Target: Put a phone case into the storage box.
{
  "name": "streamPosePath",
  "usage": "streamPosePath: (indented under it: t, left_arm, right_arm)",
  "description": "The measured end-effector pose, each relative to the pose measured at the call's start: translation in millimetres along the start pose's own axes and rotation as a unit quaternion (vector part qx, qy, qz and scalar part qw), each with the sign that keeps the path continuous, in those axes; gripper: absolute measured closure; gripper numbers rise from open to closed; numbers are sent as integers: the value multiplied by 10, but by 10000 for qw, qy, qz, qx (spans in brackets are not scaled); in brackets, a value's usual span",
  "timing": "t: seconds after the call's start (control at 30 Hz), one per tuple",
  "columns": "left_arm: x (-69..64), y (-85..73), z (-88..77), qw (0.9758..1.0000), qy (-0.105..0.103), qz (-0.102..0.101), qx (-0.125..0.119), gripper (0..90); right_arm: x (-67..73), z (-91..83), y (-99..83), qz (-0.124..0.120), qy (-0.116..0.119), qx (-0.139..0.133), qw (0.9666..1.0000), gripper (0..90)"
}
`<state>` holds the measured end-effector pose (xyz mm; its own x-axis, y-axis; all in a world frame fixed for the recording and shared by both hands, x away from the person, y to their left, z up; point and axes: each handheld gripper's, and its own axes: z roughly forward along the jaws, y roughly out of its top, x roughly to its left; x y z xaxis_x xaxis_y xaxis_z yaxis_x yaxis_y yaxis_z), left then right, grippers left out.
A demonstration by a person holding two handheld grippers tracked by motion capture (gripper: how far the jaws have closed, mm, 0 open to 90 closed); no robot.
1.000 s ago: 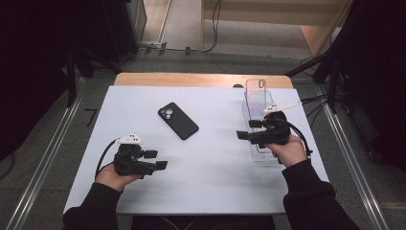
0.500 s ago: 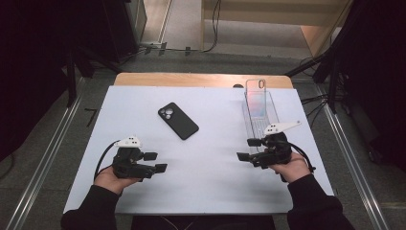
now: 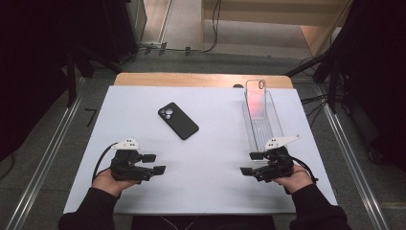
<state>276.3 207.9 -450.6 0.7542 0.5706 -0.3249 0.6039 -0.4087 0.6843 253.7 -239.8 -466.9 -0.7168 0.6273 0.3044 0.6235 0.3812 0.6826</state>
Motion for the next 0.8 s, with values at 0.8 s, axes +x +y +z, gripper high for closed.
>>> streamPosePath:
  t: [0.8]
  left_arm:
    - [17, -6, -63, 9998, 113, -59, -159, 331]
  right_arm:
    - [154, 83, 339, 354, -166, -243, 9989, 202]
